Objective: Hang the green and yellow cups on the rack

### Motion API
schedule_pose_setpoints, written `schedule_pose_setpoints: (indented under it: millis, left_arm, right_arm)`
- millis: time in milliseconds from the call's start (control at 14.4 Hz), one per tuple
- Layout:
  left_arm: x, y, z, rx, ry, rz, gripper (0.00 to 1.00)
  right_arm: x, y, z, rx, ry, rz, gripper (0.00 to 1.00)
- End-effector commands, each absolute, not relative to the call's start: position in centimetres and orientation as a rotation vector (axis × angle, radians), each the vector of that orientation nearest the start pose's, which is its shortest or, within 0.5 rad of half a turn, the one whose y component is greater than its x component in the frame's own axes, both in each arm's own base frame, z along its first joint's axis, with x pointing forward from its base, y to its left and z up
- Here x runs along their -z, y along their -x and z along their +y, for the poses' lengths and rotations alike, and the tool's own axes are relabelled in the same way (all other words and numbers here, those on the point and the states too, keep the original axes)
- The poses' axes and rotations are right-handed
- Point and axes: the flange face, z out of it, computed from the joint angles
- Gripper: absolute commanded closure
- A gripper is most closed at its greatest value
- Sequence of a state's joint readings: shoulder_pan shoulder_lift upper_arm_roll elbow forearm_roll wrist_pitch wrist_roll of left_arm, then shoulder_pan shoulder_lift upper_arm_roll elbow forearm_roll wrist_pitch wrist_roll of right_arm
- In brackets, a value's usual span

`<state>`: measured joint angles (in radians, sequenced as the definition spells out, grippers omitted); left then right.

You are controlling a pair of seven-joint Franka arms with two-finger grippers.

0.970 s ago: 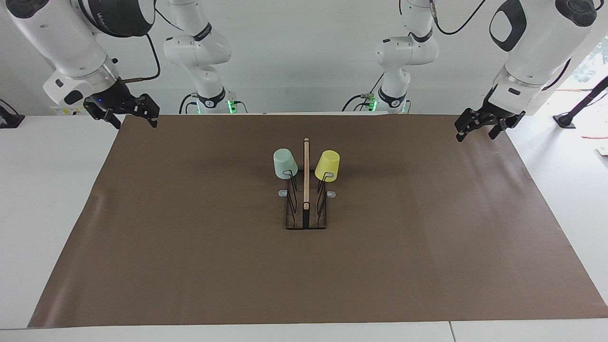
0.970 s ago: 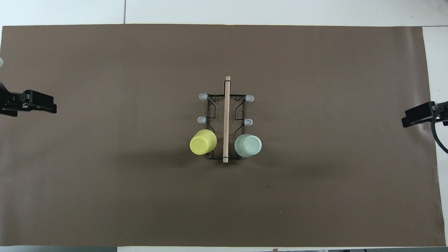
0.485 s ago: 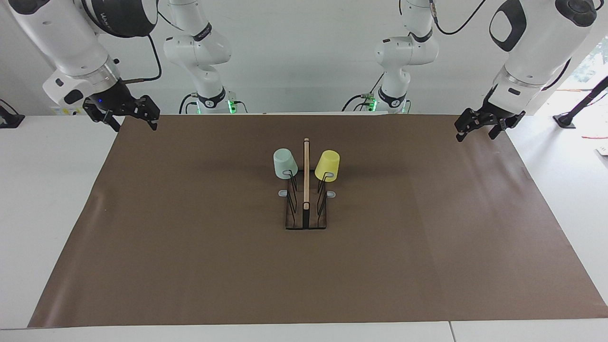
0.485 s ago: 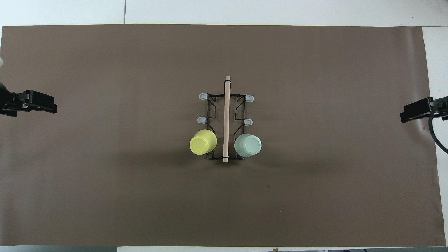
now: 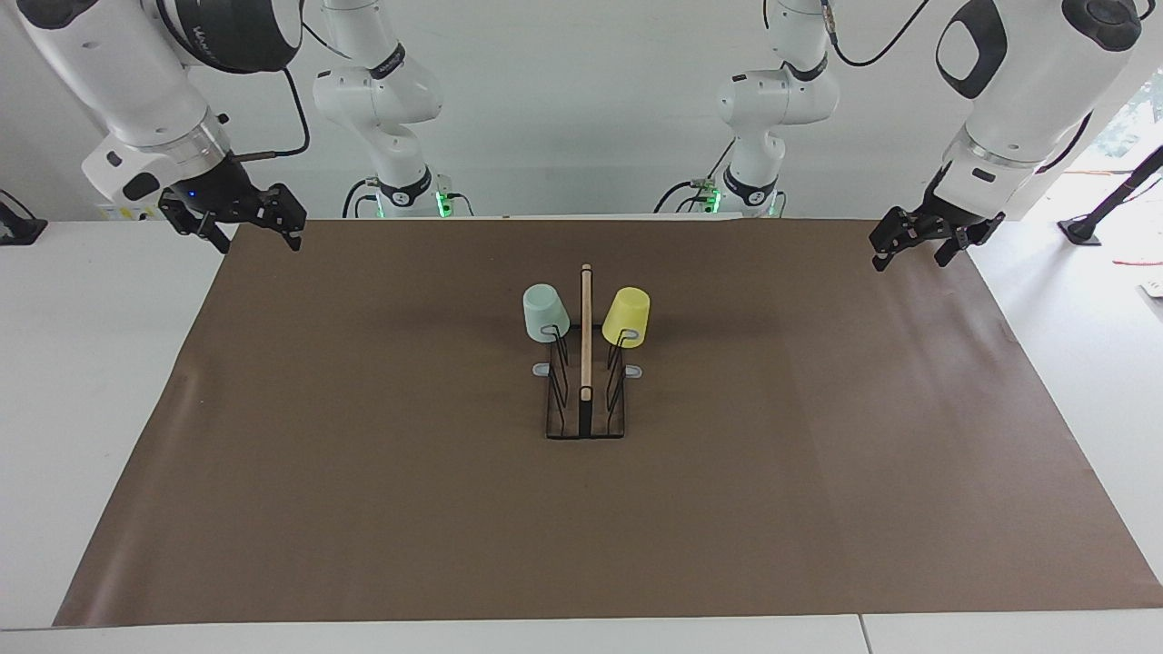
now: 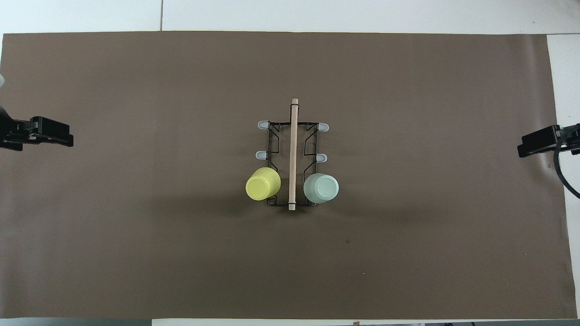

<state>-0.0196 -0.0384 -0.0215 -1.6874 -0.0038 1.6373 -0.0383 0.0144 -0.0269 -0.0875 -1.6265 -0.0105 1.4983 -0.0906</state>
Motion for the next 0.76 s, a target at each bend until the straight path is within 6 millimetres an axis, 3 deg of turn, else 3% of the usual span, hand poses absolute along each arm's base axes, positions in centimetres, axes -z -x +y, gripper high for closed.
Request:
schedule_pose_setpoints:
  millis: [0, 693]
  left_arm:
    - [-59.61, -54.15, -2.15, -0.008, 3.152, -0.002, 0.00]
    - [-59.61, -54.15, -2.15, -0.008, 3.152, -0.002, 0.00]
  right_arm:
    - [-60.72, -53.80, -4.95, -0.145, 3.138, 0.002, 0.00]
    - [-60.91, -54.07, -4.97, -0.107, 3.141, 0.000, 0.00]
